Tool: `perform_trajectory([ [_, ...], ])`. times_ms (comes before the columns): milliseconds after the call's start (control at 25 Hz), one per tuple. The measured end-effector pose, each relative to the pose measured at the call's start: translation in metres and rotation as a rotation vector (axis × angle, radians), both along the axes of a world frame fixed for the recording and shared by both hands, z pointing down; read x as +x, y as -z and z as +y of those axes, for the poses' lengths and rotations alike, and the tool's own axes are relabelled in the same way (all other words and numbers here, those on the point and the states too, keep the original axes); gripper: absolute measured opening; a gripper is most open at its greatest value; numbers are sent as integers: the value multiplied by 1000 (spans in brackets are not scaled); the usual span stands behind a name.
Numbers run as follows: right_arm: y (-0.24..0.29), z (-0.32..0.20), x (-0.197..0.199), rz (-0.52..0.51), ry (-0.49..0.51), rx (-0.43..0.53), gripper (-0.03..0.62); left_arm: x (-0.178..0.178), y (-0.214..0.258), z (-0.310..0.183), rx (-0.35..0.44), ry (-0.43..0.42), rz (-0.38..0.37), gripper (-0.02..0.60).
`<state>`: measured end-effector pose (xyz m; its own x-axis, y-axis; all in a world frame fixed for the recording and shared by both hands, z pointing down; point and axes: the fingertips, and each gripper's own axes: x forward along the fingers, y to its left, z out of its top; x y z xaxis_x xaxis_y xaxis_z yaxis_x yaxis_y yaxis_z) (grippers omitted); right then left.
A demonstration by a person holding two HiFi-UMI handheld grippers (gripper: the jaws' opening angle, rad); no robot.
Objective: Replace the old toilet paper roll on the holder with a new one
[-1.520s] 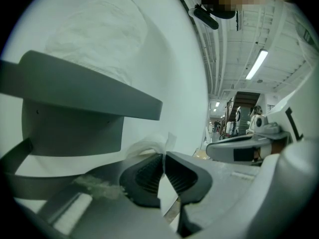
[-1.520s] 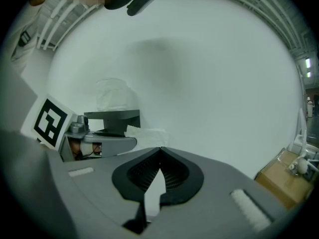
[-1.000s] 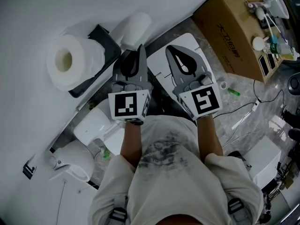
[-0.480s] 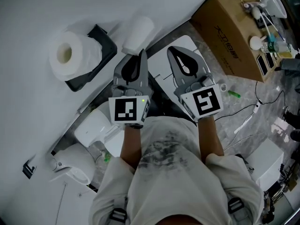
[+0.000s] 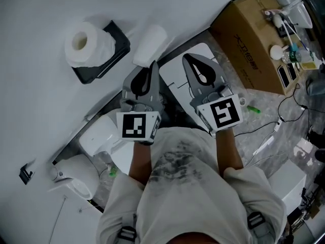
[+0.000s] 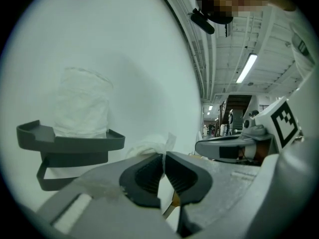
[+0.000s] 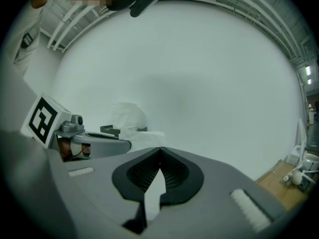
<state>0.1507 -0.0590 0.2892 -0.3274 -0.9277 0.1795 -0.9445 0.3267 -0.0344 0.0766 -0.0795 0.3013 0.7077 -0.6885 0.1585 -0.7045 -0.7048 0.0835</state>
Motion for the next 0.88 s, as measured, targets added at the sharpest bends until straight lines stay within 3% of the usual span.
perform_trajectory([
  [880,26,16,-56,16,205,49,0,-70,31,48,37,180,6,15],
])
